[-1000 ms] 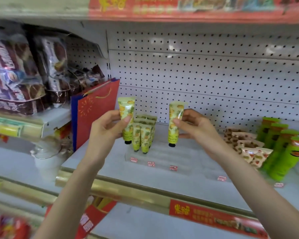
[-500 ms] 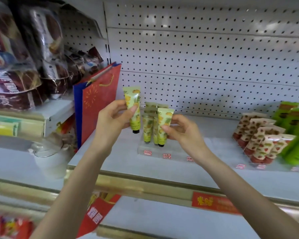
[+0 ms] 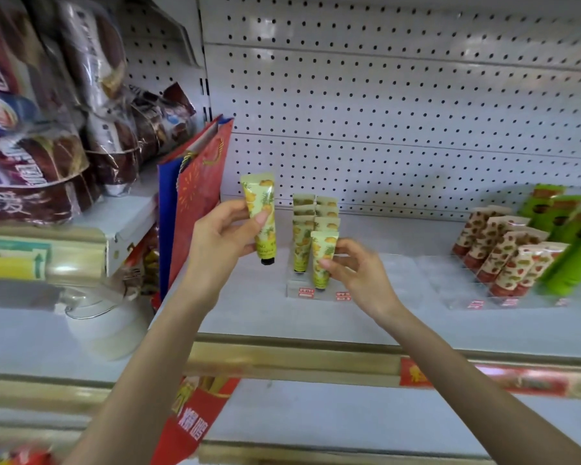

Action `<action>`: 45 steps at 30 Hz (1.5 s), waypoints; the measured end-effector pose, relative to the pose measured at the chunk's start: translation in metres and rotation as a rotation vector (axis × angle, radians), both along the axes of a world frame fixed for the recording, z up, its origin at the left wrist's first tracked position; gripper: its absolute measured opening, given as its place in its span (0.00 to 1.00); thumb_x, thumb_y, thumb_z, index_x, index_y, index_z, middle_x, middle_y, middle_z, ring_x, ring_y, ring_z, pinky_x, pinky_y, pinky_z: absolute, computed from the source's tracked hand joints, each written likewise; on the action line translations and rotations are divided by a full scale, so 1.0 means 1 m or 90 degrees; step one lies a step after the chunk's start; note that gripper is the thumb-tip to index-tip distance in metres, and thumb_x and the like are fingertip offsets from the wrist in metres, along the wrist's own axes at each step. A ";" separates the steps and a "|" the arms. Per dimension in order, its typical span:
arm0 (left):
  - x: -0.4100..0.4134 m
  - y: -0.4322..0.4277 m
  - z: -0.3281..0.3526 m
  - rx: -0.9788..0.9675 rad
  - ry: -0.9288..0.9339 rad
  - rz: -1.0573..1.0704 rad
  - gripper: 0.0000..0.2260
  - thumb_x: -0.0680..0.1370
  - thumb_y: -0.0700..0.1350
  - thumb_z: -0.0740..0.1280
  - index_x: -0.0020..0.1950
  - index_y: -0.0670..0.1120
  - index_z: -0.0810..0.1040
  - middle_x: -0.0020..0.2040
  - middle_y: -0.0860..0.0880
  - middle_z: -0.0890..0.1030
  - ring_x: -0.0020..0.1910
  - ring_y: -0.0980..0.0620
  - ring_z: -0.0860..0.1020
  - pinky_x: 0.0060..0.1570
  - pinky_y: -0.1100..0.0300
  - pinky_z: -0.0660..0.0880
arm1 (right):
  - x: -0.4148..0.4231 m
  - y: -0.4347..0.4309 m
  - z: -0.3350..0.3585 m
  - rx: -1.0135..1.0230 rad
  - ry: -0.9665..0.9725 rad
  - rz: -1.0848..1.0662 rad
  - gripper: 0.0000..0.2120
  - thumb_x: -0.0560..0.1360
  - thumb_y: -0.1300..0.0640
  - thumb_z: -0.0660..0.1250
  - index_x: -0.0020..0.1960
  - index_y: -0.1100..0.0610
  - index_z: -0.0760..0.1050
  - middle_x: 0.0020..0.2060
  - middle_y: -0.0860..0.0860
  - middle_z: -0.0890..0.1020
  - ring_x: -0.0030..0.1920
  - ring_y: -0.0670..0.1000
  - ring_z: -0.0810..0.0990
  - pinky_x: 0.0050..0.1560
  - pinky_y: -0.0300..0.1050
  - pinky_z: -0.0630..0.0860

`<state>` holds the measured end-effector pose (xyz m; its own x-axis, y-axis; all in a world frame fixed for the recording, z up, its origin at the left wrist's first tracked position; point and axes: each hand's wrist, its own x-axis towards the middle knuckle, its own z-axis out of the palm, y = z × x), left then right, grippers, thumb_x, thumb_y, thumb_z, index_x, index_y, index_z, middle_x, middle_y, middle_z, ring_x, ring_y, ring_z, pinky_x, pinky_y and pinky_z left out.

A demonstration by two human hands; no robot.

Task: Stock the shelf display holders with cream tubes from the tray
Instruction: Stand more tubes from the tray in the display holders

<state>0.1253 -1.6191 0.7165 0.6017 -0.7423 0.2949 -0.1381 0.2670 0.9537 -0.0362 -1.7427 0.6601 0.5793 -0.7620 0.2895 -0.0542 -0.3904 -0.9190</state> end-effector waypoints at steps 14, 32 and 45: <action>0.002 -0.002 -0.003 0.000 -0.005 -0.024 0.06 0.75 0.42 0.67 0.49 0.52 0.79 0.48 0.52 0.81 0.46 0.58 0.80 0.42 0.62 0.80 | -0.006 -0.005 -0.005 0.023 0.009 -0.011 0.09 0.73 0.62 0.69 0.51 0.52 0.74 0.48 0.46 0.81 0.51 0.50 0.81 0.53 0.43 0.78; -0.026 -0.005 -0.004 -0.016 -0.097 -0.112 0.11 0.70 0.48 0.68 0.52 0.50 0.80 0.47 0.52 0.84 0.46 0.53 0.82 0.48 0.57 0.79 | 0.005 0.023 0.111 -0.165 0.014 0.128 0.04 0.75 0.57 0.67 0.48 0.50 0.78 0.47 0.44 0.82 0.48 0.42 0.80 0.50 0.36 0.76; -0.019 -0.003 -0.010 0.009 -0.164 -0.081 0.13 0.70 0.53 0.68 0.51 0.51 0.80 0.46 0.56 0.83 0.46 0.57 0.81 0.47 0.61 0.77 | 0.014 0.021 0.114 -0.181 0.098 0.164 0.06 0.72 0.62 0.71 0.45 0.53 0.77 0.41 0.45 0.81 0.38 0.42 0.78 0.44 0.33 0.74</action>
<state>0.1062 -1.6223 0.7065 0.4105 -0.8118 0.4154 -0.3426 0.2848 0.8953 -0.0226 -1.7215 0.7740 0.7936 -0.4887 0.3626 -0.0507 -0.6469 -0.7609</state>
